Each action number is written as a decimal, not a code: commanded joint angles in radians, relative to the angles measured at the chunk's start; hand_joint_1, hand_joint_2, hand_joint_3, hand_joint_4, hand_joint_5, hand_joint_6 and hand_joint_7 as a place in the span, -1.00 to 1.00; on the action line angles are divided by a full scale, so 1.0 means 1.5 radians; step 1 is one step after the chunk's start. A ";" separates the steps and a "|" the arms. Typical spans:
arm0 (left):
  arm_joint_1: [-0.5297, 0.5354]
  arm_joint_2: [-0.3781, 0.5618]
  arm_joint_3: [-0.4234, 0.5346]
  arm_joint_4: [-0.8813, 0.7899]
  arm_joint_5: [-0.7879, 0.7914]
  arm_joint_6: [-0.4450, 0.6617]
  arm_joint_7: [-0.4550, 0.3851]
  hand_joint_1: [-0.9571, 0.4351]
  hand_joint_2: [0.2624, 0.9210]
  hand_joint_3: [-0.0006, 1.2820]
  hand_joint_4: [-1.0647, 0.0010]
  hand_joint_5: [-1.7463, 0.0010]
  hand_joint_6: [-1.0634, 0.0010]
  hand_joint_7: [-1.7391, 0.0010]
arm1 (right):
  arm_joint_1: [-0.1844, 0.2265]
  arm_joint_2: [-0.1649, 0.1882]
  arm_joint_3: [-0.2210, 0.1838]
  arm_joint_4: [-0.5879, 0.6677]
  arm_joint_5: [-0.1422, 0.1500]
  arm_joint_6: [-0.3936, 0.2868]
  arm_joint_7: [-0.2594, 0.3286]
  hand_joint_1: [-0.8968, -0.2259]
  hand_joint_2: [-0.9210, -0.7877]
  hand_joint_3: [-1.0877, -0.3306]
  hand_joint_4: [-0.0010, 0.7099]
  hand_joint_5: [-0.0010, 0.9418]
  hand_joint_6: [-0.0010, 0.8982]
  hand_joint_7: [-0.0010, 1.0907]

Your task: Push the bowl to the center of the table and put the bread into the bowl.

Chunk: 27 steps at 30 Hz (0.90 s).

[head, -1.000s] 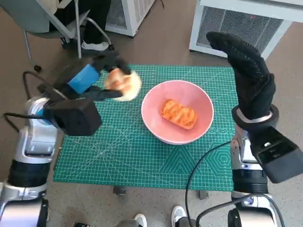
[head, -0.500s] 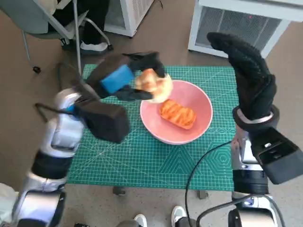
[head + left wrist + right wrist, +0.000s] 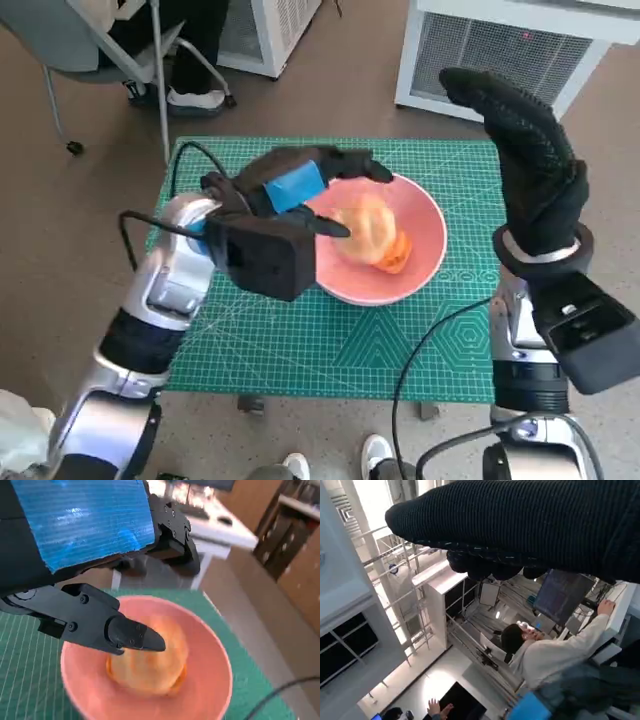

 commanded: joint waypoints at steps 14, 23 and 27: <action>0.069 -0.037 0.113 -0.056 -0.122 -0.089 0.093 -0.26 1.00 -0.74 0.99 1.00 0.69 0.98 | 0.014 0.004 -0.004 -0.011 0.023 0.026 -0.004 -0.03 -1.00 -0.33 -1.00 0.05 -1.00 0.19; 0.124 -0.109 0.182 -0.065 -0.212 -0.204 0.178 -0.35 1.00 -0.43 0.84 0.97 0.63 0.96 | 0.006 0.011 -0.002 -0.009 0.016 0.026 -0.011 -0.01 -1.00 -0.29 -0.99 0.05 -1.00 0.22; 0.142 -0.134 0.201 -0.064 -0.238 -0.263 0.206 -0.39 1.00 -0.33 0.79 0.96 0.62 0.95 | 0.000 0.013 0.001 -0.008 0.010 0.025 -0.016 -0.02 -1.00 -0.27 -0.97 0.03 -1.00 0.23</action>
